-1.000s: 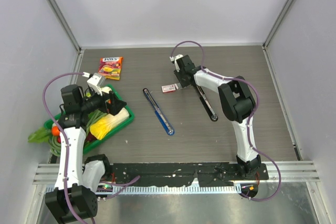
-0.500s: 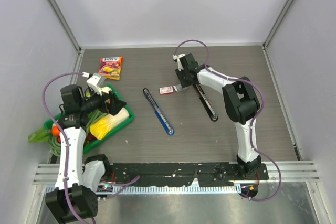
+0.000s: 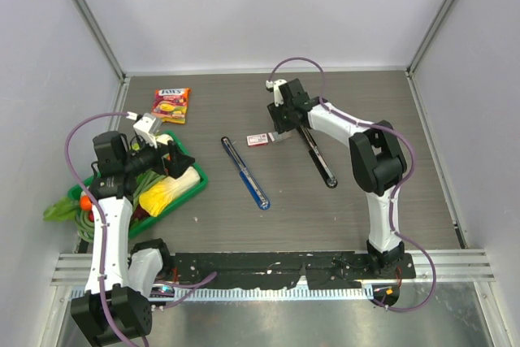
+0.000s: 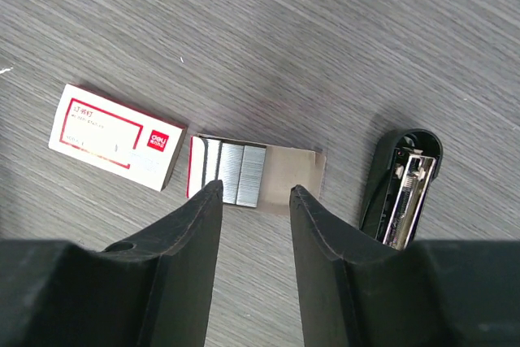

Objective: Load the staples into the stapler

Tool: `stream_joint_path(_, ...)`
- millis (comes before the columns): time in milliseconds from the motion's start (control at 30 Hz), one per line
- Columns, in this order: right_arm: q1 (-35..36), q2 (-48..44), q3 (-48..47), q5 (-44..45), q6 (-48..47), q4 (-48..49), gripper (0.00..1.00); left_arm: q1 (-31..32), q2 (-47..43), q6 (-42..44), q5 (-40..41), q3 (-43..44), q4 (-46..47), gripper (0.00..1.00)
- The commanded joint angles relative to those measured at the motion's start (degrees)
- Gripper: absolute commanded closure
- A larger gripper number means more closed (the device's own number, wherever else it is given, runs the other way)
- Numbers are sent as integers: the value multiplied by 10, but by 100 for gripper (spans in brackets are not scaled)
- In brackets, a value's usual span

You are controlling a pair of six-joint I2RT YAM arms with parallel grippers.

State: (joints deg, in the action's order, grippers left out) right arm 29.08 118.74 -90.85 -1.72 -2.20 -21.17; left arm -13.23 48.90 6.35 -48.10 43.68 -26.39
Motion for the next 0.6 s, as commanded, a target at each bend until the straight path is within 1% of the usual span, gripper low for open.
stream_joint_path(0,3,14,-21,-15,7,-4,55,-6,-1,-5,-17,-1,25,0)
stream_joint_path(300,14,33,-23,-17,4,-5,52,-6,-3,-4,-17,-2,25,0)
stream_joint_path(433,19,37,-27,-14,2,-8,48,-7,-3,-3,-17,-2,24,0)
stream_joint_path(567,19,40,-29,-7,3,-9,47,-7,-4,-3,-17,-2,24,0)
